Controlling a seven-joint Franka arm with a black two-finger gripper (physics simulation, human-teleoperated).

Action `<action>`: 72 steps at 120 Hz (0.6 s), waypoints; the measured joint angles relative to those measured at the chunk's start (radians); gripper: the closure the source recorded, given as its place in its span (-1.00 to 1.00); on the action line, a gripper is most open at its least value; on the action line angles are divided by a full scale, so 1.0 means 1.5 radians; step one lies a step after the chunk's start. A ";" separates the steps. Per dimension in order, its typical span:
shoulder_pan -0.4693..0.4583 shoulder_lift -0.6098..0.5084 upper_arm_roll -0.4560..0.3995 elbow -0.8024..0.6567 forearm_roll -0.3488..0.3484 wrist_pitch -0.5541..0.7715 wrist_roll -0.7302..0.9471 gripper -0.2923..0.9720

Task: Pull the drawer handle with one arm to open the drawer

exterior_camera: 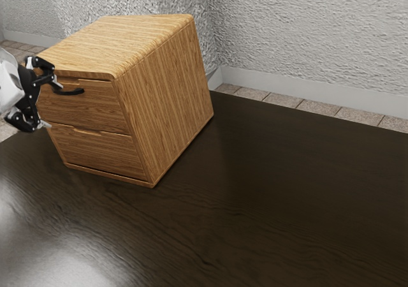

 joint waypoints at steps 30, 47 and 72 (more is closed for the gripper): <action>-0.132 0.035 0.142 0.055 0.017 0.010 0.022 -0.54; -0.198 0.047 0.212 0.082 0.027 0.013 0.029 -0.54; -0.216 0.053 0.235 0.087 0.035 0.016 0.032 -0.57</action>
